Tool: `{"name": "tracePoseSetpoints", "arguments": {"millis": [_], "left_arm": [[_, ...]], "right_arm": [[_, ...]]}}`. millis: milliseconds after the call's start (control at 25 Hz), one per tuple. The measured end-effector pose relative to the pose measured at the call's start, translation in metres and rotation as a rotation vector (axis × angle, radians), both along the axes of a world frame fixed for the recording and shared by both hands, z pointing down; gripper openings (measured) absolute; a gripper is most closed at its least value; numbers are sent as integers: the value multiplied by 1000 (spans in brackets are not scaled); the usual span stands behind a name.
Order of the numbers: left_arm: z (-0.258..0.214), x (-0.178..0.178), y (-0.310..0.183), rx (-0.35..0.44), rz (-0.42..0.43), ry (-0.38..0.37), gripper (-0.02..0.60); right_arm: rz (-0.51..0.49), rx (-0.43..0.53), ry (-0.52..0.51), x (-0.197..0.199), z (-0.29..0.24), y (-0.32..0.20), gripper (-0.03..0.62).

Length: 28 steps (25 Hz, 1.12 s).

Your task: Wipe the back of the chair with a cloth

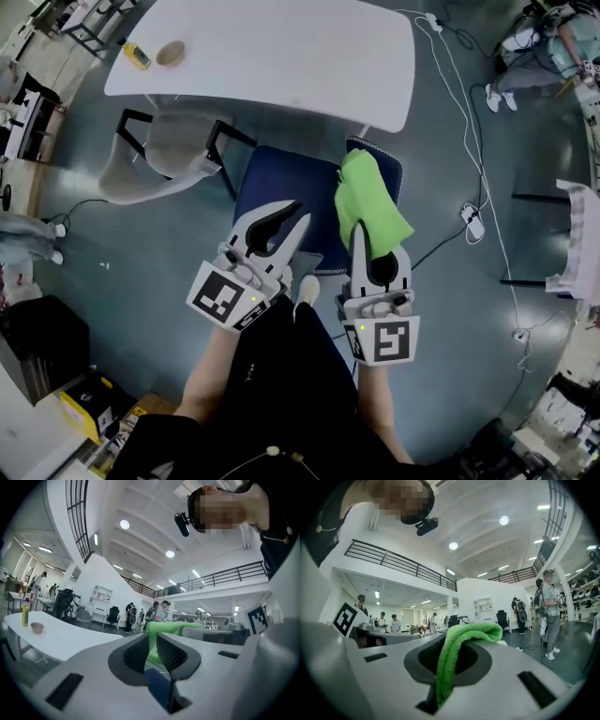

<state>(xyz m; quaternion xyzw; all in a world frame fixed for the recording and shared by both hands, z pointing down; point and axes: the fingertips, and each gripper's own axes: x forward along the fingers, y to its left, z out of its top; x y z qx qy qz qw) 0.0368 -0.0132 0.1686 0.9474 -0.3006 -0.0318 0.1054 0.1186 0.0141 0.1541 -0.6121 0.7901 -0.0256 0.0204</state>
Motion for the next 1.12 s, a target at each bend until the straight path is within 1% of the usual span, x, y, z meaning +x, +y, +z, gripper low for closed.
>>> {"name": "tracePoseSetpoints", "arguments": {"millis": [80,200,280,400,480,640,800,960,1120], "left_arm": [[-12,-4,-1,-1,-24,14,40],[-25,-6,2,21,-26,-15,29],[-30,-7,3,19,-23,-34,25],[-38,-10,3,-1,-37,-44,15],[-47,-13,6,18,-44,-49,14],[-69,-14,15,84,-46,-43,14],[-84,-14,18,151,-72,-56,14],[-97,-18,23,191,-81,-38,14],[-105,-23,26,210,-93,-26,14]], "right_arm": [[29,33,-5,7,-14,8,18],[74,66,-8,19,-30,21,18],[97,80,2,25,-37,26,18],[130,112,3,31,-52,31,18],[140,139,-2,30,-63,34,18],[137,174,23,28,-80,35,18],[129,182,16,29,-91,36,18],[109,178,32,23,-98,41,18],[85,180,42,17,-101,46,18]]}}
